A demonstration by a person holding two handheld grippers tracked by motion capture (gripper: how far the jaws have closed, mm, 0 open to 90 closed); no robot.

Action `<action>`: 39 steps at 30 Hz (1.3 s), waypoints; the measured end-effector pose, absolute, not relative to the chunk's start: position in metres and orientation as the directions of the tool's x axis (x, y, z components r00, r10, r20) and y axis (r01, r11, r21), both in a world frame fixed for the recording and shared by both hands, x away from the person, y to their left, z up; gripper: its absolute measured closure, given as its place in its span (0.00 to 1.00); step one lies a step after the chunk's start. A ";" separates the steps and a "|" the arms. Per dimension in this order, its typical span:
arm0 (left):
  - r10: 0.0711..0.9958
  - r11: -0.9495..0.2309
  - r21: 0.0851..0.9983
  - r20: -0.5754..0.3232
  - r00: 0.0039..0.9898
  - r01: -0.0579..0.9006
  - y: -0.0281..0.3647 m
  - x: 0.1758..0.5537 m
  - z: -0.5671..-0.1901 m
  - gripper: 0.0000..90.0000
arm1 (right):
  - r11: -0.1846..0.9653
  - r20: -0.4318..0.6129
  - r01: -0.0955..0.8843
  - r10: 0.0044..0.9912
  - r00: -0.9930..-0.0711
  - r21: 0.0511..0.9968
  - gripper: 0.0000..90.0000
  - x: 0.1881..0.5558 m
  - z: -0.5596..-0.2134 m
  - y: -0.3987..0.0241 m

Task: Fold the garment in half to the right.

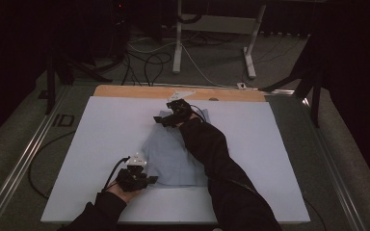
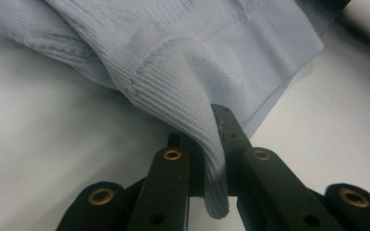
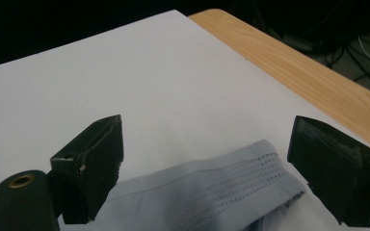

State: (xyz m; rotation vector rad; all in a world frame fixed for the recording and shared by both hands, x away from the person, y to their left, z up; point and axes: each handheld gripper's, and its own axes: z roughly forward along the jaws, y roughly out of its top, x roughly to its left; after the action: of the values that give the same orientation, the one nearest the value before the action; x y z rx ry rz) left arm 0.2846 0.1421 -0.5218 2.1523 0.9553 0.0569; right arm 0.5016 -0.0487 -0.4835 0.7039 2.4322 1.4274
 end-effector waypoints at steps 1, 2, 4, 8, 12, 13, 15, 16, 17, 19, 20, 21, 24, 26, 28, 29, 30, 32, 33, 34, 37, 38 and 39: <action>0.648 -0.426 0.664 -0.250 0.719 0.615 0.142 0.285 -0.521 0.95 | 0.408 0.046 0.297 0.522 -0.852 0.863 0.14 0.504 -0.484 -0.048; 0.646 -0.425 0.666 -0.252 0.721 0.613 0.142 0.285 -0.521 0.95 | 0.403 0.048 0.305 0.535 -0.843 0.863 0.14 0.506 -0.484 -0.048; 0.645 -0.425 0.669 -0.249 0.722 0.610 0.142 0.285 -0.521 0.95 | 0.402 0.051 0.319 0.552 -0.832 0.858 0.12 0.511 -0.484 -0.048; 0.642 -0.425 0.672 -0.248 0.725 0.606 0.142 0.285 -0.521 0.95 | 0.411 0.034 0.321 0.570 -0.821 0.854 0.10 0.516 -0.481 -0.047; 0.644 -0.418 0.676 -0.251 0.723 0.607 0.142 0.285 -0.522 0.95 | 0.431 0.030 0.349 0.593 -0.805 0.833 0.17 0.523 -0.480 -0.040; 0.645 -0.418 0.677 -0.248 0.723 0.605 0.142 0.285 -0.521 0.95 | 0.435 0.031 0.363 0.605 -0.796 0.824 0.20 0.524 -0.480 -0.038; 0.645 -0.418 0.680 -0.244 0.724 0.602 0.141 0.285 -0.521 0.95 | 0.433 0.041 0.388 0.623 -0.781 0.814 0.30 0.528 -0.482 -0.034; 0.647 -0.418 0.681 -0.242 0.723 0.601 0.141 0.284 -0.521 0.95 | 0.436 0.044 0.406 0.636 -0.770 0.804 0.32 0.530 -0.484 -0.031; 0.648 -0.418 0.681 -0.241 0.723 0.601 0.141 0.284 -0.521 0.96 | 0.437 0.051 0.418 0.640 -0.767 0.797 0.36 0.532 -0.486 -0.029; 0.647 -0.417 0.681 -0.241 0.723 0.601 0.141 0.285 -0.521 0.96 | 0.444 0.052 0.455 0.670 -0.741 0.772 0.40 0.535 -0.491 -0.024; 0.648 -0.415 0.682 -0.243 0.722 0.602 0.141 0.285 -0.521 0.96 | 0.448 0.055 0.466 0.673 -0.737 0.763 0.42 0.536 -0.494 -0.022; 0.648 -0.416 0.682 -0.243 0.722 0.602 0.141 0.285 -0.521 0.96 | 0.451 0.057 0.485 0.686 -0.726 0.749 0.44 0.537 -0.497 -0.018; 0.648 -0.418 0.681 -0.241 0.723 0.602 0.141 0.285 -0.521 0.96 | 0.469 0.031 0.504 0.709 -0.705 0.725 0.46 0.539 -0.504 -0.011; 0.650 -0.422 0.680 -0.235 0.723 0.600 0.141 0.284 -0.521 0.96 | 0.477 0.024 0.504 0.709 -0.705 0.720 0.46 0.539 -0.506 -0.008; 0.650 -0.424 0.678 -0.235 0.723 0.601 0.140 0.284 -0.521 0.96 | 0.488 0.004 0.503 0.715 -0.699 0.713 0.48 0.540 -0.508 -0.006; 0.649 -0.424 0.678 -0.235 0.723 0.601 0.140 0.284 -0.521 0.96 | 0.492 -0.002 0.507 0.719 -0.695 0.708 0.48 0.541 -0.509 -0.005; 0.650 -0.421 0.678 -0.237 0.722 0.602 0.140 0.284 -0.521 0.96 | 0.492 0.001 0.514 0.722 -0.692 0.703 0.49 0.542 -0.509 -0.004; 0.650 -0.422 0.677 -0.238 0.722 0.603 0.140 0.284 -0.521 0.96 | 0.504 -0.019 0.521 0.731 -0.682 0.690 0.49 0.544 -0.510 -0.004; 0.649 -0.423 0.677 -0.238 0.723 0.602 0.140 0.284 -0.521 0.96 | 0.506 -0.012 0.527 0.729 -0.684 0.683 0.50 0.545 -0.511 -0.004; 0.649 -0.422 0.676 -0.239 0.722 0.604 0.140 0.284 -0.521 0.96 | 0.511 -0.019 0.531 0.732 -0.681 0.676 0.50 0.546 -0.512 -0.003; 0.649 -0.424 0.675 -0.238 0.723 0.603 0.140 0.284 -0.521 0.96 | 0.532 -0.030 0.545 0.733 -0.679 0.648 0.50 0.547 -0.517 0.000; 0.649 -0.424 0.675 -0.239 0.722 0.604 0.140 0.284 -0.521 0.96 | 0.545 -0.041 0.544 0.729 -0.683 0.638 0.50 0.547 -0.520 0.001; 0.649 -0.425 0.675 -0.239 0.723 0.604 0.140 0.284 -0.521 0.96 | 0.555 -0.051 0.539 0.725 -0.687 0.633 0.50 0.546 -0.521 0.001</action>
State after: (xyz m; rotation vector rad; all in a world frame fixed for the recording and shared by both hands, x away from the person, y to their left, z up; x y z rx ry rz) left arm 0.2840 0.1400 -0.5209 2.1466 0.9446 0.0737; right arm 0.5463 0.0014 -0.5213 1.0433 2.4875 0.8585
